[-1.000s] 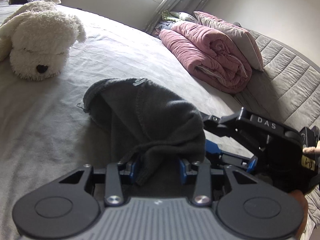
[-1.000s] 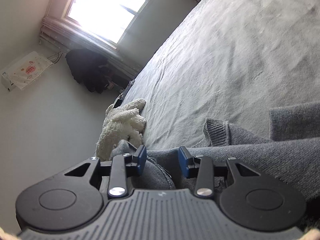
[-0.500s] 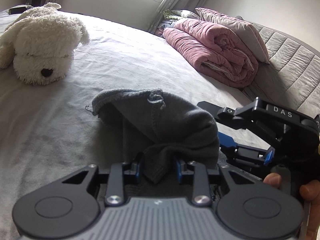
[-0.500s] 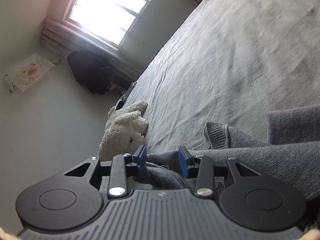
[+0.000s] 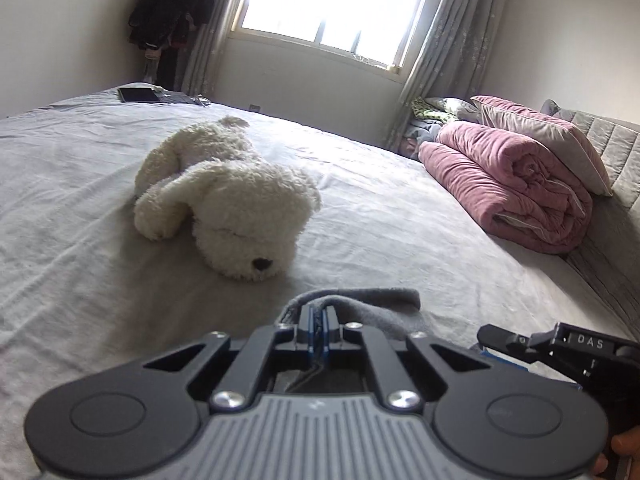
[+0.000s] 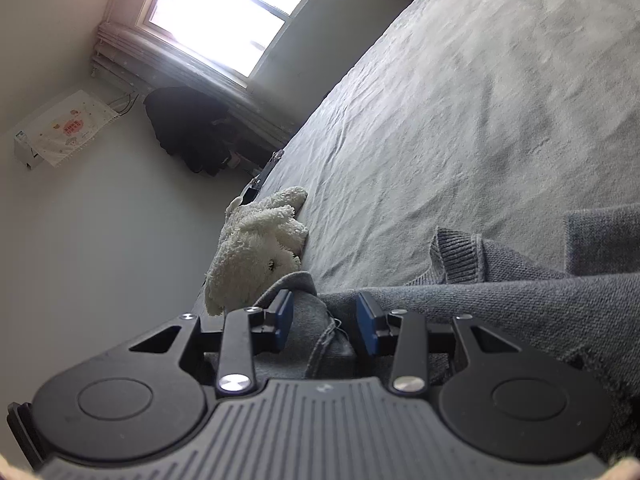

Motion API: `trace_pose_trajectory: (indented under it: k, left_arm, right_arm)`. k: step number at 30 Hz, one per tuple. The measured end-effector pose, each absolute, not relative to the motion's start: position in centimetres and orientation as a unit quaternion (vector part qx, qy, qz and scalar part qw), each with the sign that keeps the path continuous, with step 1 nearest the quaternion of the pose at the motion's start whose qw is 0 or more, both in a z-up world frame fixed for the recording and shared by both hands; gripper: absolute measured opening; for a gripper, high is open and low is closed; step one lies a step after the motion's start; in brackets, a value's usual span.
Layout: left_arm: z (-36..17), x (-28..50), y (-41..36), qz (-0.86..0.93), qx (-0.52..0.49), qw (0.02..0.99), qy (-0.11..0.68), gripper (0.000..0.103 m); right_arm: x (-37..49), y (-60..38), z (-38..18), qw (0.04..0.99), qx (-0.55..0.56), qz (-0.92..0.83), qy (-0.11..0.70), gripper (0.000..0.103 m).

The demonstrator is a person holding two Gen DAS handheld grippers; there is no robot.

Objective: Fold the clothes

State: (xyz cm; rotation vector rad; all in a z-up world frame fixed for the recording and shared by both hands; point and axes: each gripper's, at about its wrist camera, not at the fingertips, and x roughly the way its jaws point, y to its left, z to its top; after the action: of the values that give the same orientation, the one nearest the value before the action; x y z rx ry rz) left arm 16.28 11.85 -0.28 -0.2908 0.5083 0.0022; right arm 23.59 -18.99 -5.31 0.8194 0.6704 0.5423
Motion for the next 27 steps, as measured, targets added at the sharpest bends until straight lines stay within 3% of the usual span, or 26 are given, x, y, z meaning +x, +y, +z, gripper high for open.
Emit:
trace_pose_trajectory:
  k: [7, 21, 24, 26, 27]
  left_arm:
    - [0.6, 14.4, 15.6, 0.074, -0.149, 0.955, 0.246, 0.004]
    - [-1.6, 13.0, 19.3, 0.137, -0.158, 0.919, 0.335, 0.006]
    - [-1.2, 13.0, 19.5, 0.132, -0.166, 0.920, 0.329, 0.020]
    - [-0.8, 13.5, 19.6, 0.132, -0.171, 0.922, 0.322, 0.039]
    - [-0.6, 13.8, 19.7, 0.131, -0.174, 0.922, 0.319, 0.039]
  right_arm:
    - [23.2, -17.4, -4.7, 0.833, 0.361, 0.272, 0.319, 0.041]
    - [23.1, -15.1, -4.9, 0.845, 0.312, 0.275, 0.337, 0.041]
    - [23.0, -15.0, -4.9, 0.848, 0.308, 0.271, 0.337, 0.041]
    - [23.0, -15.0, -4.9, 0.849, 0.306, 0.268, 0.336, 0.041]
    - [23.0, -15.1, -4.9, 0.850, 0.305, 0.267, 0.336, 0.041]
